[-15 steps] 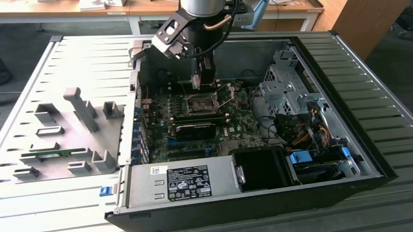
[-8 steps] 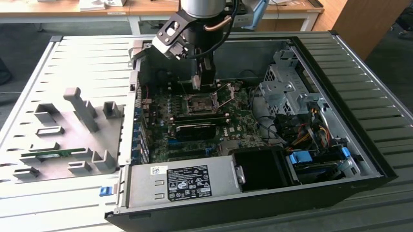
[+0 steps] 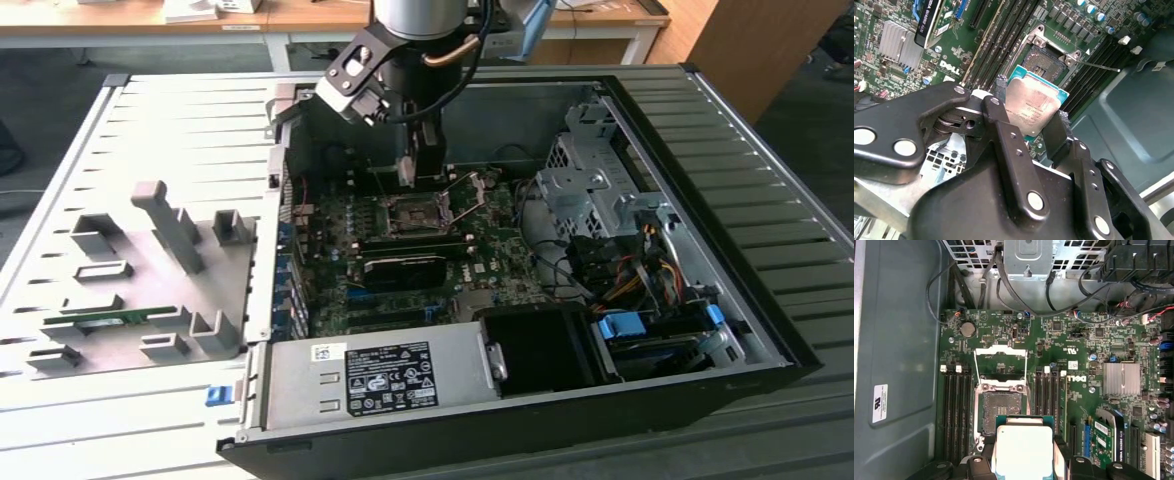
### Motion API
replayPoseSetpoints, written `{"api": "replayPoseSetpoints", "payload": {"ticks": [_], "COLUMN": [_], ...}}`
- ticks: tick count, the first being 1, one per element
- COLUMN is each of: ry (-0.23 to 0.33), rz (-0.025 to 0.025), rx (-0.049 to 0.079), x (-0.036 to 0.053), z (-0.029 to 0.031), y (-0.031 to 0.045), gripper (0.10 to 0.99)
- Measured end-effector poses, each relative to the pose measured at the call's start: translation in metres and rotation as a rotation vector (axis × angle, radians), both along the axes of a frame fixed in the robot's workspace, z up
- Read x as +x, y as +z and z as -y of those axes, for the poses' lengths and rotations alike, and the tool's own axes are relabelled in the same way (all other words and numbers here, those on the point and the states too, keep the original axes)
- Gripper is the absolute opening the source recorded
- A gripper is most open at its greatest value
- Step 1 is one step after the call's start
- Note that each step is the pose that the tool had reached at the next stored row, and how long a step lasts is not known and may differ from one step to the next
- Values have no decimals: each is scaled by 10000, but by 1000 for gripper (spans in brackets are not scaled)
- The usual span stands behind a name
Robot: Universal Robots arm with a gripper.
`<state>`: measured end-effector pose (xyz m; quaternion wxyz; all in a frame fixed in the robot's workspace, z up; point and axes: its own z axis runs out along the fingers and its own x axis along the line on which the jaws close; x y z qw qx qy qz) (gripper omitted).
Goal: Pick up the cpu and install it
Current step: 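Place the cpu into insertion slot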
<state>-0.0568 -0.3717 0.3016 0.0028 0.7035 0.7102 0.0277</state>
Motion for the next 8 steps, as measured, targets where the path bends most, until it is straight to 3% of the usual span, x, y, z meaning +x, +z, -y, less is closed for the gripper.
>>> {"api": "replayPoseSetpoints", "payload": {"ticks": [8], "ry": [-2], "rz": [0], "rx": [0], "x": [5], "z": [-5], "y": [-20], "gripper": [537]}}
